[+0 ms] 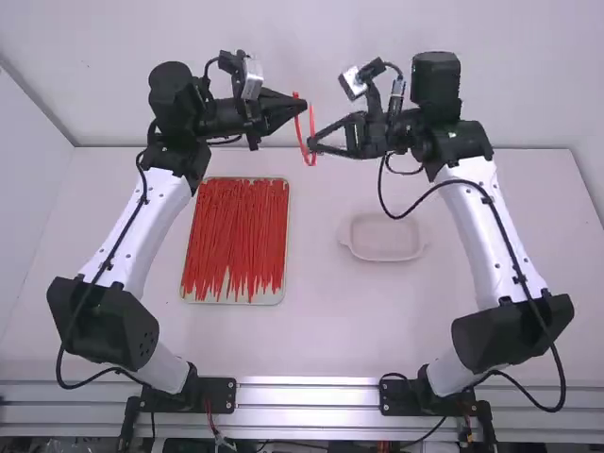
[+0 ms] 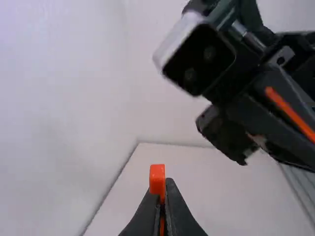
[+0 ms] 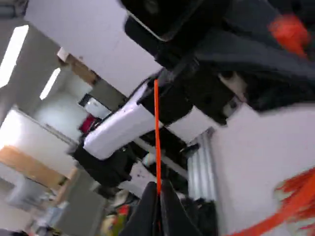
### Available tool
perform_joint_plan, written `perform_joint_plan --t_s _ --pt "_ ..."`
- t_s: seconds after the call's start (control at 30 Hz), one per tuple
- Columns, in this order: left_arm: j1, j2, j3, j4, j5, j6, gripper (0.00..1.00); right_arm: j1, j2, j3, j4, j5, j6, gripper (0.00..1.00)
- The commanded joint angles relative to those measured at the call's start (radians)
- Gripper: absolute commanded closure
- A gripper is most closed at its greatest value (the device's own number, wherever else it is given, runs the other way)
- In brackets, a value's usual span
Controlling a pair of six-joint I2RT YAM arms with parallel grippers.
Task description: Fasten the cable tie
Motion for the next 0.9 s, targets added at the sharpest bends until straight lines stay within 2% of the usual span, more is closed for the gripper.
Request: perform_joint_plan --t_s 0.0,0.07,0.13,0.17,0.33,0.6,0.87 --pt "0.006 0.002 -0.004 0.005 0.018 0.048 0.98 -0.003 0.0 0.018 -0.1 -0.012 -0.153 1.0" --pt "0.005 0.002 -0.004 0.006 0.047 0.048 0.98 -0.001 0.0 0.018 -0.237 -0.017 -0.245 1.0" --pt "0.004 0.002 -0.004 0.005 0.055 0.048 0.98 0.001 0.0 0.018 -0.263 -0.017 -0.264 1.0" --pt "0.001 0.002 -0.004 -0.003 0.094 0.084 0.98 0.019 0.0 0.018 -0.352 -0.018 -0.332 1.0" --pt "0.0 0.002 -0.004 -0.055 0.146 0.155 0.98 0.03 -0.019 0.018 -0.464 -0.018 -0.414 1.0" --pt "-0.009 0.002 -0.012 -0.057 0.22 0.219 0.98 0.031 -0.084 0.018 -0.462 0.039 -0.379 1.0" --pt "-0.056 0.002 -0.017 -0.026 0.216 0.227 0.98 0.033 -0.113 0.018 -0.409 0.074 -0.311 1.0"
